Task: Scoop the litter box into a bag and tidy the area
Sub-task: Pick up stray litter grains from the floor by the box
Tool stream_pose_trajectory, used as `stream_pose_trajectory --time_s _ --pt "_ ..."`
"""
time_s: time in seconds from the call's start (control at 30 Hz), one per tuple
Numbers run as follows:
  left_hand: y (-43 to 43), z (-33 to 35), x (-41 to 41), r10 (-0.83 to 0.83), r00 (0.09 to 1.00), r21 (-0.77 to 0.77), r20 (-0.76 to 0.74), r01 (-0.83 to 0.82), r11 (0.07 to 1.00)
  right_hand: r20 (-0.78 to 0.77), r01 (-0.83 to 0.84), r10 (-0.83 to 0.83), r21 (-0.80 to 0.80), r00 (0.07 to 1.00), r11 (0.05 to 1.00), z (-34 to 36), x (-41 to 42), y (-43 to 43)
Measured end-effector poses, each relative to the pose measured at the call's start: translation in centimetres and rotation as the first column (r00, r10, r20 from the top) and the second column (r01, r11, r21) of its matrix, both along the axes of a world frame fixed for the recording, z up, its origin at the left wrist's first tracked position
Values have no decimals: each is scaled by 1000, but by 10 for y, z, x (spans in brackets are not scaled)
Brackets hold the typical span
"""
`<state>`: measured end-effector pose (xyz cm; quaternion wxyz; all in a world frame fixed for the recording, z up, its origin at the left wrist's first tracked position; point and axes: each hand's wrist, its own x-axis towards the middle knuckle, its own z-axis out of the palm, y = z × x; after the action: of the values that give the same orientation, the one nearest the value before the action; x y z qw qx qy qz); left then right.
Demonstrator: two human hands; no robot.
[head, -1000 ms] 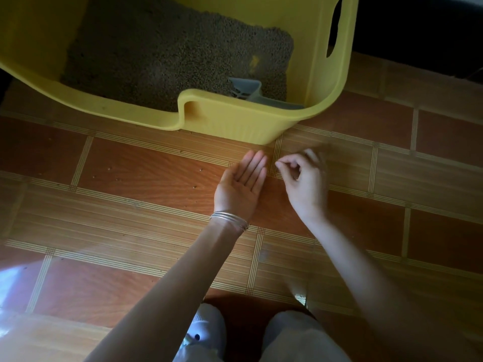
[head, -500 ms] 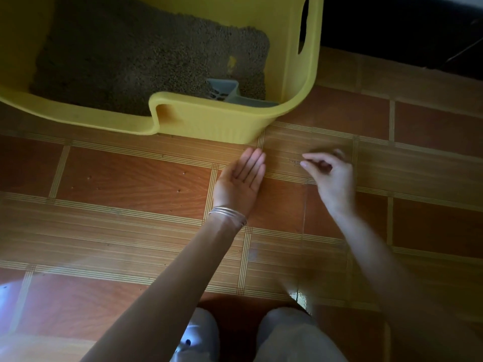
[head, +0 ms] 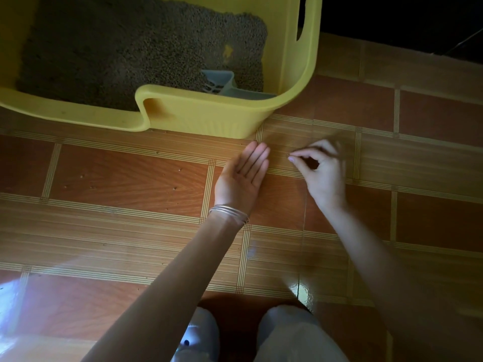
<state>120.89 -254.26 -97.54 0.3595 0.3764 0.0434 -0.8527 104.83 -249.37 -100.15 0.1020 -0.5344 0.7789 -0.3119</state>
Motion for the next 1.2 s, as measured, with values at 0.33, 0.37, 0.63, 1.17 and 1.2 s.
stream_pose_trajectory --time_s 0.33,0.37,0.63,1.17,1.2 --pt "5 1 -10 -54 998 47 -27 55 997 182 -44 54 -56 982 997 11 22 4" --pt "5 2 -12 -78 997 60 -20 79 995 237 -68 83 -72 968 995 13 28 6" --pt "1 8 -23 -32 999 133 -42 38 990 309 98 -74 -63 948 993 13 0 20" --pt "-4 3 -18 40 999 74 -32 -37 997 195 65 -64 -1 979 998 -9 -16 8" --pt "-4 2 -18 38 999 73 -30 -35 997 191 62 -60 -4 980 998 -9 -16 8"
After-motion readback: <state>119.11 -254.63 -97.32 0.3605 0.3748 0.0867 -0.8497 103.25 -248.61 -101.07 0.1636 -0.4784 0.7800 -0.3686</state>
